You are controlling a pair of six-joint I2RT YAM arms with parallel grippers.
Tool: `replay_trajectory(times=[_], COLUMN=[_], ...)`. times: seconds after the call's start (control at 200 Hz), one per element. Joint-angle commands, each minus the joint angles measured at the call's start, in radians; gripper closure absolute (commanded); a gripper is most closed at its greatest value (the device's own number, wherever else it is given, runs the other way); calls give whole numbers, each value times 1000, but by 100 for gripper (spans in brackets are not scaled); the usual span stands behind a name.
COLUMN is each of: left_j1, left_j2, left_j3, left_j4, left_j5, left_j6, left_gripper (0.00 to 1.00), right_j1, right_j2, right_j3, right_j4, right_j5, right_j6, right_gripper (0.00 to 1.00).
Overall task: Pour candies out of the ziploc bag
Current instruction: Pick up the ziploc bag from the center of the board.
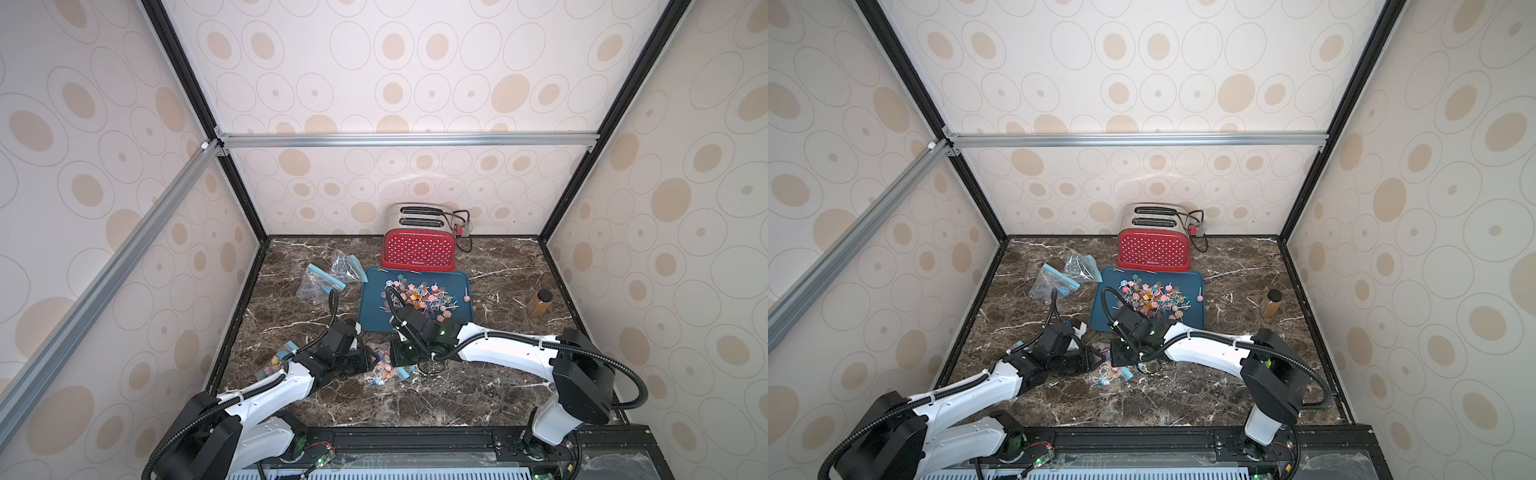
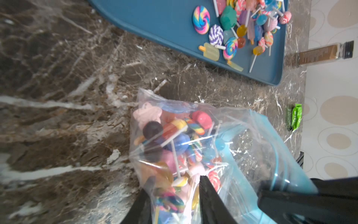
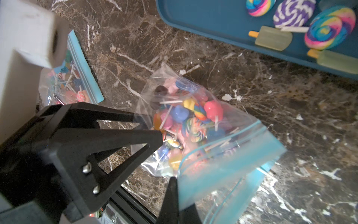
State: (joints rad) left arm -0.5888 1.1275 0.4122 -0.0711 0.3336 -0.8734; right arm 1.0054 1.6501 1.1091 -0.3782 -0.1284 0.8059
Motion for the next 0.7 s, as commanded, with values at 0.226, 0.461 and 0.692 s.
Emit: replay_trajectory(times=[0.226, 0.461, 0.692], left_j1=[7, 6, 6], left_j2=[-54, -68, -33], left_j3=[0, -4, -6], left_j4=[-64, -78, -49], left_j5=[-41, -54, -59], left_j6=[9, 10, 6], left_gripper=[79, 89, 100], right_j1=[-3, -2, -2], right_j2=[-7, 0, -1], right_j3=[7, 11, 25], right_j4=[2, 4, -2], right_j5=[-8, -14, -18], right_j6=[3, 3, -7], right_gripper=[100, 100, 100])
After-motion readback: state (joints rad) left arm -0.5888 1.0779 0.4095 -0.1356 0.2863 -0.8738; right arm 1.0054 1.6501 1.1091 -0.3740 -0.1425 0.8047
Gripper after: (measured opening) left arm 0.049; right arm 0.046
